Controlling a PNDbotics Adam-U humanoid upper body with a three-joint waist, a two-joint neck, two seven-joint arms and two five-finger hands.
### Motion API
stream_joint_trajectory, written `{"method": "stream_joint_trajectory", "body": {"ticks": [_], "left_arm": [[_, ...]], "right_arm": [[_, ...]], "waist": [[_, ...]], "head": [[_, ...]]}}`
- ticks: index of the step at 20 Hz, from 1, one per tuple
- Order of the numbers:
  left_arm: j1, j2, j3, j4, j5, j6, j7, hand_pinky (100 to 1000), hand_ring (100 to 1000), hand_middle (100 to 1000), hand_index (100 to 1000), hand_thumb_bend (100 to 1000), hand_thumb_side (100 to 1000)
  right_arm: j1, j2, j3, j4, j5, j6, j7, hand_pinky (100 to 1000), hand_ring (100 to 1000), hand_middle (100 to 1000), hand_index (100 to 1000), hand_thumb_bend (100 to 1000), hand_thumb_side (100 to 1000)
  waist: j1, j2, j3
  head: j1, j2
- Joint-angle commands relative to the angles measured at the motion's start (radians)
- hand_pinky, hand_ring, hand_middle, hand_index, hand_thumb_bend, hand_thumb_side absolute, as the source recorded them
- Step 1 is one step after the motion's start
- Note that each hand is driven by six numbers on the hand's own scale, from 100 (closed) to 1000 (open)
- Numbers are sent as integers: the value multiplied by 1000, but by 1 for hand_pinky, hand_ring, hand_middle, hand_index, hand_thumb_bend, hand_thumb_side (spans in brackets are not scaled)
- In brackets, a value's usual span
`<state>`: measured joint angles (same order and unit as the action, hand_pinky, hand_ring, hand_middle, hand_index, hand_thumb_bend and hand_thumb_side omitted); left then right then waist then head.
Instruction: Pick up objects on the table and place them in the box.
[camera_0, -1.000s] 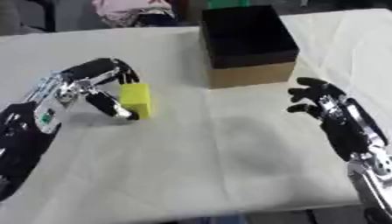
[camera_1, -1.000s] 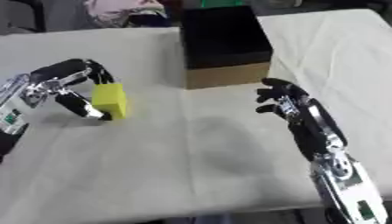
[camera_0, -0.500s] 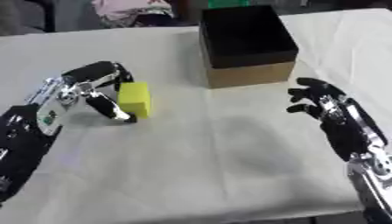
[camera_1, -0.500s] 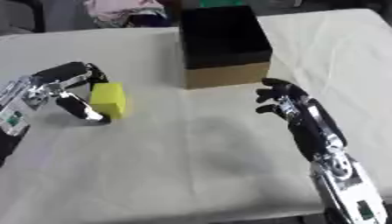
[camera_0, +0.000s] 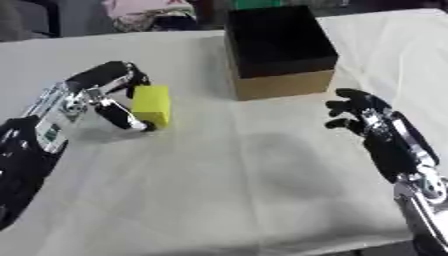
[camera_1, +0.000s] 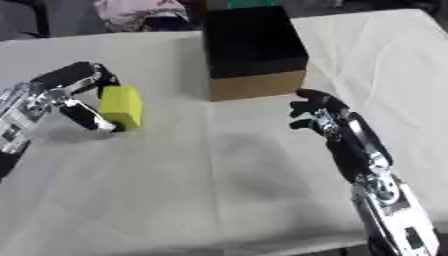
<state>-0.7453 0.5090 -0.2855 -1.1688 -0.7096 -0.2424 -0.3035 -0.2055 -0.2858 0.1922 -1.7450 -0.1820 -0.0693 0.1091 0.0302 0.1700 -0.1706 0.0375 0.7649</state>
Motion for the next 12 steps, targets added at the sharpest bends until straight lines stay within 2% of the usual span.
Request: {"method": "stream_joint_trajectory", "body": {"ticks": [1,7,12], "left_arm": [[-33,41,10,-52,35,9,4,652,448,323,530,631,239],[-89,34,22,-78,78,27,7,652,448,324,529,653,250],[-167,-6,34,-22,49,26,40,655,456,331,535,691,232]], "right_arm": [[-7,-5,0,-9,5,-1,3,668,856,562,832,100,719],[-11,-3,10,-8,2,1,11,668,856,562,832,100,716],[-21,-6,31,-11,-2,5,30,668,856,562,832,100,718]], "waist": [[-2,-18,0],[-1,-23,-15],[2,-26,-42]], "head": [[-5,5],[-2,5],[14,-5]]}}
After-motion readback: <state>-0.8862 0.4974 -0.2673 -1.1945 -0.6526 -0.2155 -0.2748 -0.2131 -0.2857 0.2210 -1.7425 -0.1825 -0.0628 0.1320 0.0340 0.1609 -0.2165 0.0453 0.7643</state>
